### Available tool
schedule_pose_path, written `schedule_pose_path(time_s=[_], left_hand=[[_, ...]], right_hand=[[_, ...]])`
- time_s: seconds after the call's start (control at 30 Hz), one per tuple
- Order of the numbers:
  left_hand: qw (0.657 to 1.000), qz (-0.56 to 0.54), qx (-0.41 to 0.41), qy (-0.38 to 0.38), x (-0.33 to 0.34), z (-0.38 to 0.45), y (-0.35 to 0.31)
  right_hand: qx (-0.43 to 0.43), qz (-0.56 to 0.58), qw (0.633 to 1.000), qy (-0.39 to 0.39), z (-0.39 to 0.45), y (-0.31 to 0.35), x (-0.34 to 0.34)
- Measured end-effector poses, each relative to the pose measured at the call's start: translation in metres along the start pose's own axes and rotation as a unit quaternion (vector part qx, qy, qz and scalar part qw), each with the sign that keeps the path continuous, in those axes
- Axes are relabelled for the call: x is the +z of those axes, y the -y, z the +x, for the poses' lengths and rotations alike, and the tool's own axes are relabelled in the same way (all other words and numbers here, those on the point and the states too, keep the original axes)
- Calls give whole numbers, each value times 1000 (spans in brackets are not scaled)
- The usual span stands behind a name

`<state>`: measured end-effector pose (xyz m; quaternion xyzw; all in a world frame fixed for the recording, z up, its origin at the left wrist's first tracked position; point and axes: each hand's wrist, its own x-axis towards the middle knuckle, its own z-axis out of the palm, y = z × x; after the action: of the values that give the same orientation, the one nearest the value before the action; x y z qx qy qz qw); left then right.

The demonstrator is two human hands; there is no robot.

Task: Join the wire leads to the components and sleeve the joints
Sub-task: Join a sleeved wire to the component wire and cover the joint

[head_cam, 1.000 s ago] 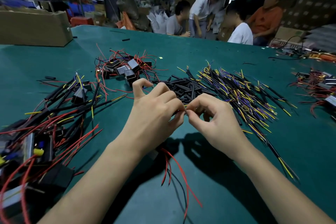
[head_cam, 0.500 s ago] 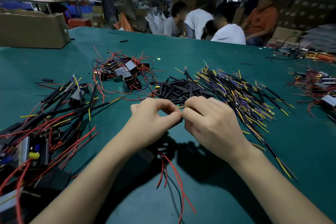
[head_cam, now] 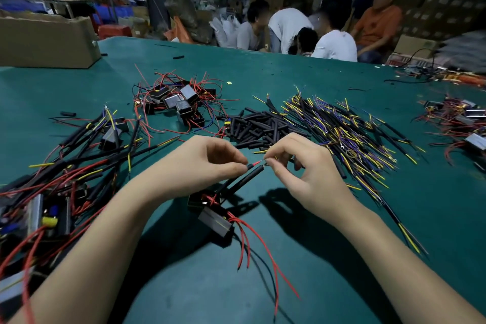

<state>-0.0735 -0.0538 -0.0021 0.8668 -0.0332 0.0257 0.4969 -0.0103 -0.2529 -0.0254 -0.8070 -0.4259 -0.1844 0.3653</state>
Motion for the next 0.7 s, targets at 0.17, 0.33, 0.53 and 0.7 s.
schedule_pose_path(time_s=[0.17,0.33,0.53,0.7], left_hand=[[999,18,-8,28,-3,-1,3],[999,-15,41,-19,6,1,0],[997,-16,59,-46,8,0,-2],[995,-22,69,-72,7,0,-2]], right_hand=[[-11,12,1000,-6,1,1,0],[-20,38,999,-6,3,5,-1],[70,123,989,44,2,2,-7],[159,245,955,59,3,-1,-10]])
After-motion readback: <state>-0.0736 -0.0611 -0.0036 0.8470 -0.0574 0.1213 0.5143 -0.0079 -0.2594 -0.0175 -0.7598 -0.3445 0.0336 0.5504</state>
